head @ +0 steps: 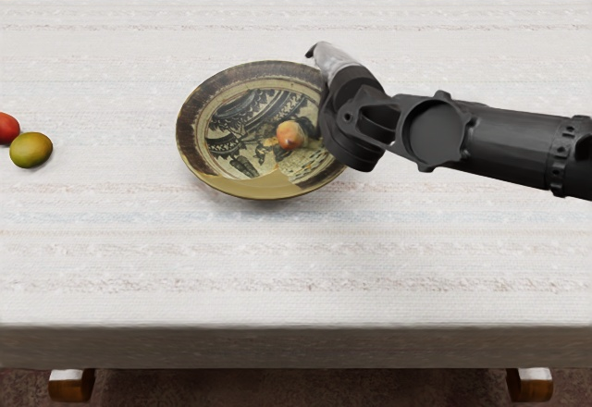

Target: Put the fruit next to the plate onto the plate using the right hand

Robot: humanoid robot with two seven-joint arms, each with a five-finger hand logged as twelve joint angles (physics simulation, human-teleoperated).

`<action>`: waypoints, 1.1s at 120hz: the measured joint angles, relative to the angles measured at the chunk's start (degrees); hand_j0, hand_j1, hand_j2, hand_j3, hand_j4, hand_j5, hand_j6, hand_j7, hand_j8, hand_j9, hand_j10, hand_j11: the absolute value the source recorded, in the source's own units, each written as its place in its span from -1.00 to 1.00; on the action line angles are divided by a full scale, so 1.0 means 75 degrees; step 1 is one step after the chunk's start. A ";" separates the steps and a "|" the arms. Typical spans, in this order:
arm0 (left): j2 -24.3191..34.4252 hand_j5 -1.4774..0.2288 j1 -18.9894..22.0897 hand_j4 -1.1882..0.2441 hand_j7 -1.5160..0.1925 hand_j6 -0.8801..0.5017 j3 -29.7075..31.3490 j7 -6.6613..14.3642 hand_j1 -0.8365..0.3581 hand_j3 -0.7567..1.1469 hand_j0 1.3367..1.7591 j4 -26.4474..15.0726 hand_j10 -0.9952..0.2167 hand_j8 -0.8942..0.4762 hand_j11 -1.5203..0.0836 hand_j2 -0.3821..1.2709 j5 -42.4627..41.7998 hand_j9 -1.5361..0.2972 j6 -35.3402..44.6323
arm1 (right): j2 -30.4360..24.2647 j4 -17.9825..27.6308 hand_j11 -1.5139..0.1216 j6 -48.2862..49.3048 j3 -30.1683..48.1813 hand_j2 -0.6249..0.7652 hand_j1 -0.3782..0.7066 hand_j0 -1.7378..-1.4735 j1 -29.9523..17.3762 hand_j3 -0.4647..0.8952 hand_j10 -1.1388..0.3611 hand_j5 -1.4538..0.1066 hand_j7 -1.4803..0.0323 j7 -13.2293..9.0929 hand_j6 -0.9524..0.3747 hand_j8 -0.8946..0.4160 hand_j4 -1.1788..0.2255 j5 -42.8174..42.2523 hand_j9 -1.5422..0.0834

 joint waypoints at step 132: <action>0.0000 0.73 -0.0005 0.66 0.77 0.27 -0.0007 -0.0001 0.98 -0.21 0.52 -0.0009 0.64 0.30 0.90 -0.54 -0.0006 0.68 0.0000 | -0.9264 0.3908 0.85 0.8025 0.2230 -0.10 -0.94 -0.40 -0.2349 -0.32 0.52 0.86 0.96 0.0000 0.44 0.37 0.68 0.8454 0.90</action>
